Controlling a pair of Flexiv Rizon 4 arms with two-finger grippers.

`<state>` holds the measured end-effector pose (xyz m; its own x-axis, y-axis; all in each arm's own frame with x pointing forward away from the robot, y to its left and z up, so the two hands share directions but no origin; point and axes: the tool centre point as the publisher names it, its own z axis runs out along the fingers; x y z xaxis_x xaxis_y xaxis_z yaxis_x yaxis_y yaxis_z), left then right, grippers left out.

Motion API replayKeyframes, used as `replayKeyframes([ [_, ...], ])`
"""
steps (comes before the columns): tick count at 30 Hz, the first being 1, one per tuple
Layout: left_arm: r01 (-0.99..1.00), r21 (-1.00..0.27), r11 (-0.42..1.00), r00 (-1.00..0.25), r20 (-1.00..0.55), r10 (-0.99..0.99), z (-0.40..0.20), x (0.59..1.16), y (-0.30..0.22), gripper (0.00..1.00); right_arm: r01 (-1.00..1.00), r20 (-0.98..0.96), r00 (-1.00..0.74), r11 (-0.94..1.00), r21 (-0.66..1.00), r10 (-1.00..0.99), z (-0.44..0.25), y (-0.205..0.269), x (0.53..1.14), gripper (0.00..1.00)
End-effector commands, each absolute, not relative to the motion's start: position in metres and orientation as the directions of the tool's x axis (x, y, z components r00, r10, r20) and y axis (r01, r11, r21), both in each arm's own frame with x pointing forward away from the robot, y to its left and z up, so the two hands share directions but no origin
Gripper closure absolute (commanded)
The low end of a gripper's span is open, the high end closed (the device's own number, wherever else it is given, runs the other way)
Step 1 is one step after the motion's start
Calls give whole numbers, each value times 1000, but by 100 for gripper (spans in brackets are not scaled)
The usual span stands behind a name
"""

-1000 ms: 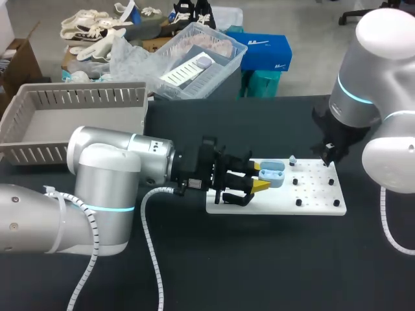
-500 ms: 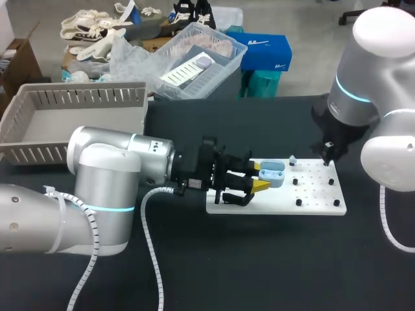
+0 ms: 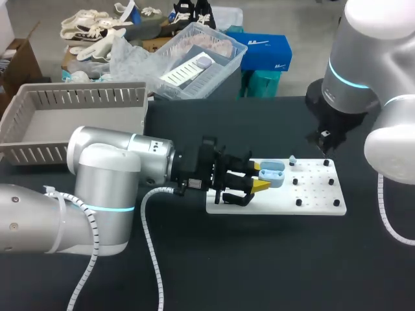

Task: Pick up each earbud case from the left stands, insert the matching earbuds, close the lid, and place the case in the box.

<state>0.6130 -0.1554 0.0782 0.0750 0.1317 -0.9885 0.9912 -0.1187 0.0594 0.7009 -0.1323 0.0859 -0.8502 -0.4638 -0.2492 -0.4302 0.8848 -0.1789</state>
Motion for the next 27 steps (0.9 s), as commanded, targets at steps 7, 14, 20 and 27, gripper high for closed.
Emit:
replayKeyframes([
  [7, 991, 61, -116, 76, -988, 131, 78, 613, -155, 100, -448, -356, -798, 874, -189, -487, 156, -108, 645, 100],
  [14, 991, 61, -116, 76, -988, 131, 78, 613, -155, 100, -493, -377, -772, 856, -154, -512, 177, -79, 626, 100],
  [20, 991, 61, -116, 76, -988, 131, 78, 613, -155, 100, -525, -360, -766, 842, -127, -532, 183, -58, 612, 100],
  [27, 991, 61, -116, 76, -988, 131, 78, 613, -155, 100, -560, -313, -768, 823, -97, -559, 183, -38, 594, 100],
])
